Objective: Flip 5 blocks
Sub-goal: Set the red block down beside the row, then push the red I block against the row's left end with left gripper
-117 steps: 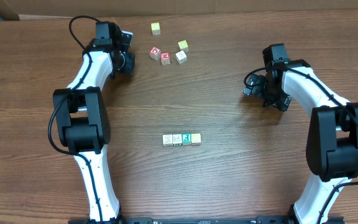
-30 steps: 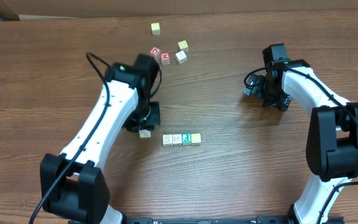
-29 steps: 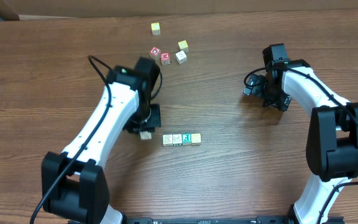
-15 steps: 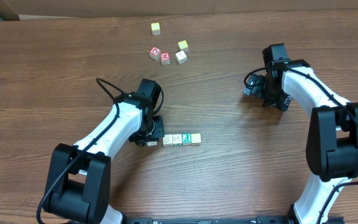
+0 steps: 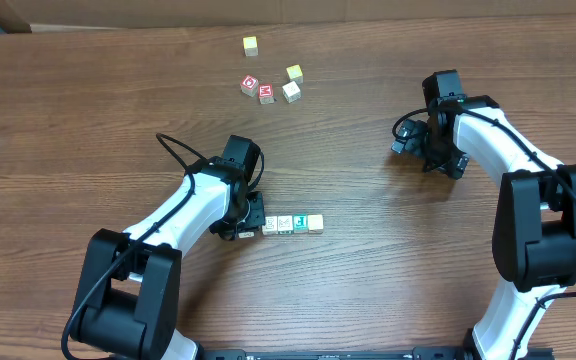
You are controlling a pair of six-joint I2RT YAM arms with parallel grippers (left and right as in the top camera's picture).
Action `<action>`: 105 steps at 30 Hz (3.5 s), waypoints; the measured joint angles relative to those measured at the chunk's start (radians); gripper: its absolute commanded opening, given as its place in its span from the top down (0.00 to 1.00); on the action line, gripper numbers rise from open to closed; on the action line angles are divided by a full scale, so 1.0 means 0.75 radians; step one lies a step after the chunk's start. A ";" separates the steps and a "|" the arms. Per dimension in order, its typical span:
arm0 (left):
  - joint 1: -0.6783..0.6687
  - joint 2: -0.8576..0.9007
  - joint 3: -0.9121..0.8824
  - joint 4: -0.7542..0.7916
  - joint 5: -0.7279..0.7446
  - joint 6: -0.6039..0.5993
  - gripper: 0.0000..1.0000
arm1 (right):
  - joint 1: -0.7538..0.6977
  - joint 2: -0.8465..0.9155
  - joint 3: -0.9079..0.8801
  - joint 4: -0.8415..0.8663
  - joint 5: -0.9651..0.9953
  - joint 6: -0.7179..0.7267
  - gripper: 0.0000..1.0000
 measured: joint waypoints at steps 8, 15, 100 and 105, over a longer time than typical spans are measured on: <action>0.000 0.000 0.000 0.000 0.000 0.000 0.66 | -0.001 0.001 0.000 0.001 0.000 0.001 0.00; 0.003 0.000 0.000 0.006 -0.008 0.000 0.65 | -0.001 0.001 0.000 0.000 0.000 0.000 0.00; 0.093 -0.002 -0.050 0.096 0.077 0.041 0.93 | 0.000 0.000 0.000 0.001 -0.001 -0.001 0.00; 0.093 -0.002 -0.050 0.097 0.078 0.041 0.93 | -0.001 0.000 0.000 0.001 0.000 0.000 0.00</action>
